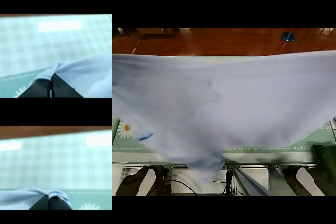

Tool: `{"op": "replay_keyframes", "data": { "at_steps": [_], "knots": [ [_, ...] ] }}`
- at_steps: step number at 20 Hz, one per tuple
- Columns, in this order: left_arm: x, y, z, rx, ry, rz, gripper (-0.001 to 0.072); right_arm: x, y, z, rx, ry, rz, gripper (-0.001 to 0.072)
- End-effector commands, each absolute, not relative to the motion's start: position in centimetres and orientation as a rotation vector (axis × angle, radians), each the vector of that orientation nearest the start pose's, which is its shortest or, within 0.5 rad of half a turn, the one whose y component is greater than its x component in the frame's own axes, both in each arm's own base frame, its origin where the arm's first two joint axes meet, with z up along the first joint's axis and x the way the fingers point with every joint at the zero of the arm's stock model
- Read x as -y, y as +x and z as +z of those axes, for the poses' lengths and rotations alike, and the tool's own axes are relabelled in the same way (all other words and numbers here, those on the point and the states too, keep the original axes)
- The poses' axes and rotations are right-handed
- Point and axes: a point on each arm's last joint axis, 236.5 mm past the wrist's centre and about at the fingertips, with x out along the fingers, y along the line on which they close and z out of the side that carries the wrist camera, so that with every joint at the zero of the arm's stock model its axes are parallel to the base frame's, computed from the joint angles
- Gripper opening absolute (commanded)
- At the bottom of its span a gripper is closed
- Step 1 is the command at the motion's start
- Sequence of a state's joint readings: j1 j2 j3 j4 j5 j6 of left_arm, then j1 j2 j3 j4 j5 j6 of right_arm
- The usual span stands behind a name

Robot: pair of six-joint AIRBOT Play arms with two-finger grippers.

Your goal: Fold the shirts.

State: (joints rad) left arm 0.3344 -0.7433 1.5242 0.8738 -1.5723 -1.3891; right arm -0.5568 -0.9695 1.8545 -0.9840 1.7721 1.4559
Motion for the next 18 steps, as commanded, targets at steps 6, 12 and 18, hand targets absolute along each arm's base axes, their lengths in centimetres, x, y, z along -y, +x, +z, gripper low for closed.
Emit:
{"op": "replay_keyframes", "data": {
  "at_steps": [6,12,18],
  "knots": [
    [12.5,42.7,13.5,-0.888,-0.407,-0.489,0.0017,1.1,44.3,13.1,-1.134,0.379,0.263,0.0021],
    [12.6,51.0,6.2,-0.886,-0.369,-0.441,0.0018,2.7,55.1,7.6,-0.908,0.384,0.161,0.0021],
    [11.5,56.3,1.7,-0.799,-0.368,-0.327,0.0018,5.6,60.0,3.6,-0.784,0.256,0.117,0.0022]
  ]
}}
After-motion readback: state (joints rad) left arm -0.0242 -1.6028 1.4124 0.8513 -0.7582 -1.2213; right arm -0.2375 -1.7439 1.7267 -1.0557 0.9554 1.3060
